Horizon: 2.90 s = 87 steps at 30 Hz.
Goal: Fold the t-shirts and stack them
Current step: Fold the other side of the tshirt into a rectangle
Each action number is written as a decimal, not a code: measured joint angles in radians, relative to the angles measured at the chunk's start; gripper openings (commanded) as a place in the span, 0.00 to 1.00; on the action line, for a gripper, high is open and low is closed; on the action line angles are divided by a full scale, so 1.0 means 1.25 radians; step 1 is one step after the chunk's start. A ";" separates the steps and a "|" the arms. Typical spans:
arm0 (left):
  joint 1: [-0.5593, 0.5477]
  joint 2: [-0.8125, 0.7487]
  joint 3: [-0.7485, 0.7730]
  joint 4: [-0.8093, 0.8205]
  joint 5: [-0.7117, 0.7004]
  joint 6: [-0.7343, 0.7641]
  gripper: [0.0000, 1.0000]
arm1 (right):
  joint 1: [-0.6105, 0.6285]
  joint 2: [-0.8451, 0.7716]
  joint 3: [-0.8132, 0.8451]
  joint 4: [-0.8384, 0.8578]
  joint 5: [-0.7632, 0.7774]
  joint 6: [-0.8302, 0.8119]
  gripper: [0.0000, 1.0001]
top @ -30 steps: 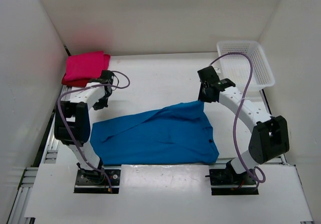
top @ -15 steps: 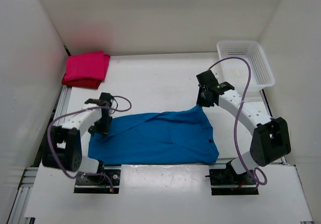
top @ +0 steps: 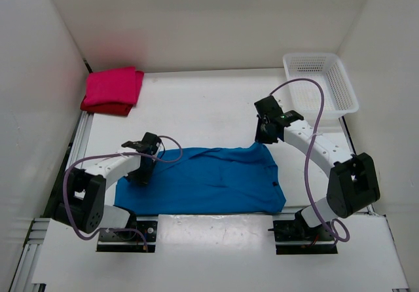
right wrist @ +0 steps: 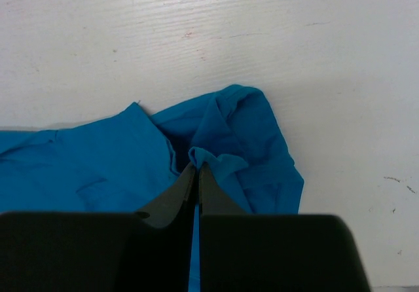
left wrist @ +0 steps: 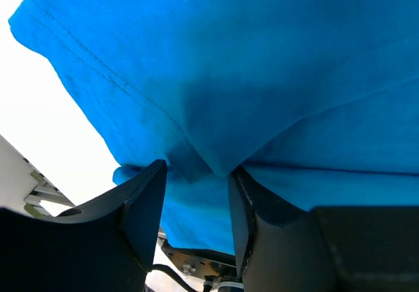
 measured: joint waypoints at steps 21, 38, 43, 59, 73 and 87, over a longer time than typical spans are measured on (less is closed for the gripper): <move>-0.002 -0.007 -0.026 0.010 -0.046 0.000 0.22 | 0.000 0.000 -0.001 0.012 -0.007 0.000 0.01; 0.027 0.010 0.037 0.021 -0.056 0.002 0.10 | 0.000 0.000 0.001 0.011 -0.007 -0.002 0.01; 0.092 0.101 0.161 0.047 -0.096 0.002 0.10 | 0.000 0.000 0.045 0.004 -0.004 -0.014 0.01; 0.142 0.160 0.125 0.092 -0.249 0.002 0.10 | 0.006 -0.149 -0.036 -0.013 -0.032 -0.026 0.01; 0.179 0.110 0.034 0.093 -0.292 0.002 0.10 | 0.054 -0.200 -0.157 -0.020 -0.074 0.033 0.01; 0.150 0.093 -0.029 0.084 -0.292 0.004 0.35 | 0.073 -0.212 -0.244 -0.014 -0.093 0.064 0.10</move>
